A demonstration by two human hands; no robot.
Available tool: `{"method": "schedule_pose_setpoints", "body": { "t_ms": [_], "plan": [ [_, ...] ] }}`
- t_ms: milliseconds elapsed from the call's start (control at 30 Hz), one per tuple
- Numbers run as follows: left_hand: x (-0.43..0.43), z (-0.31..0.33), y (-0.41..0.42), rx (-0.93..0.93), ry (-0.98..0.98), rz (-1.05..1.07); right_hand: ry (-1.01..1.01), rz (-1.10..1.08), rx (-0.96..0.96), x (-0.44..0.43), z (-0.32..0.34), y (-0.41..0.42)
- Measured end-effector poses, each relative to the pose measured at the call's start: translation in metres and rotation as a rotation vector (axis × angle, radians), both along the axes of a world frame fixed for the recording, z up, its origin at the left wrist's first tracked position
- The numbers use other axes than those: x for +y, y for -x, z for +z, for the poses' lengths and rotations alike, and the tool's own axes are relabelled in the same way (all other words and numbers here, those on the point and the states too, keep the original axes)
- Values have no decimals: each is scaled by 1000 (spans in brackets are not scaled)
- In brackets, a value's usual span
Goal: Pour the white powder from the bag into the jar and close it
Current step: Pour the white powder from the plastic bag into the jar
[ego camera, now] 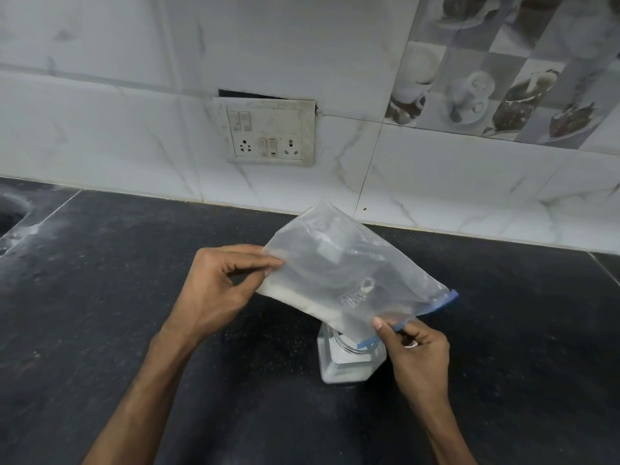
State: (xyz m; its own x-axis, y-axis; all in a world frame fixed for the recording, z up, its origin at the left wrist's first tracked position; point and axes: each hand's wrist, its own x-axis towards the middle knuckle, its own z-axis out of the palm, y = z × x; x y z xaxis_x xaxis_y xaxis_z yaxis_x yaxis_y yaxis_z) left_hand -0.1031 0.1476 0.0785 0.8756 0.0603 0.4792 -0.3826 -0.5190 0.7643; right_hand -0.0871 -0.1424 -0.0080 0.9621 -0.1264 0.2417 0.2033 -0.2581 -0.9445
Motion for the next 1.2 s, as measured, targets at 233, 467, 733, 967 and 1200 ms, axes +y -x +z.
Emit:
{"method": "schedule_pose_setpoints", "body": {
  "t_ms": [233, 467, 733, 967, 1200],
  "plan": [
    [0, 0, -1, -16, 16, -25, 1, -7, 9, -1, 3, 0],
    [3, -3, 1, 43, -12, -101, 51, -24, 16, -4, 5, -3],
    [7, -2, 1, 43, -8, -84, 50, -49, -6, -1, 6, -4],
    [8, -4, 2, 55, -2, -79, 35, -38, 15, 1, 5, -4],
    [8, -6, 0, 46, -2, -74, 41, -21, 17, 1, 5, -5]
  ]
}}
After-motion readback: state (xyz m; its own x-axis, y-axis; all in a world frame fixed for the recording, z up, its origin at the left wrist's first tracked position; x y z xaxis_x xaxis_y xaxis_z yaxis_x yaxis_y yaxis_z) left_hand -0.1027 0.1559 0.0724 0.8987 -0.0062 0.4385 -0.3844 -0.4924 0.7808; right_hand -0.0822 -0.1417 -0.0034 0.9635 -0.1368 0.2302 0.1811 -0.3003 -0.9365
